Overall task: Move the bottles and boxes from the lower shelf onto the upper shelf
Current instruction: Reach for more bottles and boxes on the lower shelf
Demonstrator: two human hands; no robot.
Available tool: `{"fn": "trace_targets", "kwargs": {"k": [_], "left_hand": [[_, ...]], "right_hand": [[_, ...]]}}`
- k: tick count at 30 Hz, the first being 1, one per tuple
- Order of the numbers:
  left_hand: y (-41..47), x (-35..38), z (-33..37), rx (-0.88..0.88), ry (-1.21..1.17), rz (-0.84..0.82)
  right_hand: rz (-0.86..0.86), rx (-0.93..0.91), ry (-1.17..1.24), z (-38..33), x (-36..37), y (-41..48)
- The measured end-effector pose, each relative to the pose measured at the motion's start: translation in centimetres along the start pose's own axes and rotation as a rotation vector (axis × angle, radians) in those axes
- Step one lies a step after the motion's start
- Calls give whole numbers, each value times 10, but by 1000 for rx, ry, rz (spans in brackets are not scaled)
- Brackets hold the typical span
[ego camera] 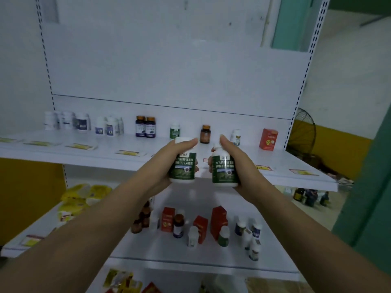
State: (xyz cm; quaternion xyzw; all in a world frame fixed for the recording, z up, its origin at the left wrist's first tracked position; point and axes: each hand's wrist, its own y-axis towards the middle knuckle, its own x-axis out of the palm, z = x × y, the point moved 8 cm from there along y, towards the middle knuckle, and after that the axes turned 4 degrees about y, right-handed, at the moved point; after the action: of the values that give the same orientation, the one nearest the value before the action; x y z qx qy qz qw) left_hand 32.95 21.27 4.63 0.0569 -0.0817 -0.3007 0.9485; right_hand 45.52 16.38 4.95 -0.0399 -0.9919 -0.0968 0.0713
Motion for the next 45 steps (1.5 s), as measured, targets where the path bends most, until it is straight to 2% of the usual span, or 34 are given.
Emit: {"fn": "trace_targets", "kwargs": {"k": [7,15,21,27,31,34,40,45], "left_hand": [[-1,-33,32,16,66,-57],[42,-89,20,-17,120,28],[94,-110,8,-8,199,31],[176,-141,-4,-19,325,178],[230,-160,-13,-75,472,259],[259,-171,-32,-142,533,293],[307,-182,-50,-120,657,295],[338,-185,-56,-90,704,275]], "right_hand": [[-59,-37,-2,-16,41,19],[-87,-31,-36,-8,66,72],[-32,-29,-161,8,41,136],[47,-32,-384,29,-1,219],[61,-17,-458,37,-22,274],[46,33,-632,48,-31,311],[83,161,-701,78,-48,364],[162,130,-835,80,-47,395]]}}
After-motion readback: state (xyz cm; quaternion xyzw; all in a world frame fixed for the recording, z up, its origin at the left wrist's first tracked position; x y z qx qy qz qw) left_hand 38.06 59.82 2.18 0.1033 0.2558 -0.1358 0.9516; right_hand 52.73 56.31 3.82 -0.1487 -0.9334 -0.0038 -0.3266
